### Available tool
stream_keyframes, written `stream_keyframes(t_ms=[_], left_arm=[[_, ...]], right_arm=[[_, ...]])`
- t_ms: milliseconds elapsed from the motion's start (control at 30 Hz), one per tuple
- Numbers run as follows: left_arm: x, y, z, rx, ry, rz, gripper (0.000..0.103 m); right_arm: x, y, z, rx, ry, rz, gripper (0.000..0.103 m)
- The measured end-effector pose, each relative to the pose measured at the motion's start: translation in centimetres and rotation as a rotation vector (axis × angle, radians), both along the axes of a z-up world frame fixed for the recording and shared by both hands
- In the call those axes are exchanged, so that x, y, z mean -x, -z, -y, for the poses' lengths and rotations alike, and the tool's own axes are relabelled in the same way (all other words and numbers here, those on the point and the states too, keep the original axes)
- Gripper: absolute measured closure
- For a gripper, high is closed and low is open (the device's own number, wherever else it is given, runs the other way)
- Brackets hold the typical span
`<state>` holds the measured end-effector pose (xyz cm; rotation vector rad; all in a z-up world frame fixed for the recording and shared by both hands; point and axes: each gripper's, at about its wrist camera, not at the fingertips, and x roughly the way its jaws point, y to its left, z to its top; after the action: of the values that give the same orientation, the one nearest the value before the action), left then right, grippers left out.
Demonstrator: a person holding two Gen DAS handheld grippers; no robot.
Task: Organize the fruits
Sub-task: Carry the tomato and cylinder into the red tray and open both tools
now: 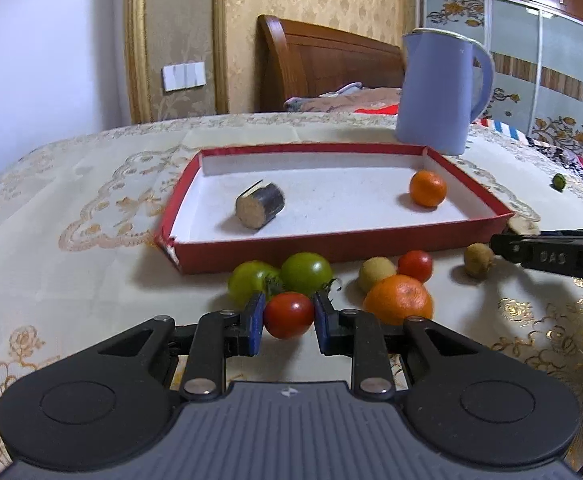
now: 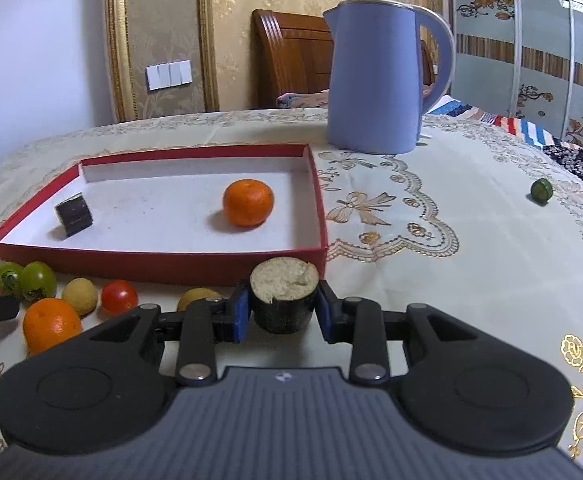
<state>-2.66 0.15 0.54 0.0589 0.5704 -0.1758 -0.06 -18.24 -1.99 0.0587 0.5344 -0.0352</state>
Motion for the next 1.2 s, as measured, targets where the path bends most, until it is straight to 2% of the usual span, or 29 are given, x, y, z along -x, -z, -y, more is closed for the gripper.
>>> stream_keyframes(t_ms=[200,367,633,733,833,967,1200], left_arm=[[-0.4,-0.9,0.7,-0.019,0.016,0.024,0.078],[-1.7,-1.7,0.7,0.008,0.027,0.018,0.078],[-5.0,-2.9,0.9,0.004,-0.003,0.007,0.078],[-6.8,-2.7,0.8,0.001,-0.005,-0.040,0.078],[-8.2,-2.4,0.8,-0.024,-0.047,-0.030,0.078],[-9.6,-1.6,0.7,-0.019,-0.060,-0.051,0.078],[-11.0,-0.3,0.7,-0.039,-0.075,-0.081,0.078]], right_arm=[[0.1,-0.2,0.0,-0.012,-0.009,0.006,0.071],[-0.1,-0.6,-0.4,-0.015,-0.016,0.019,0.071],[-1.2,-2.3,-1.3,0.035,-0.030,0.058,0.071],[-2.3,-2.7,-1.7,0.044,-0.037,0.054,0.072],[-3.2,-2.9,-2.1,0.057,-0.038,0.058,0.072],[-4.5,-2.8,-2.5,0.067,-0.038,0.053,0.072],[-7.7,-1.8,-2.6,0.037,-0.051,-0.015,0.072]])
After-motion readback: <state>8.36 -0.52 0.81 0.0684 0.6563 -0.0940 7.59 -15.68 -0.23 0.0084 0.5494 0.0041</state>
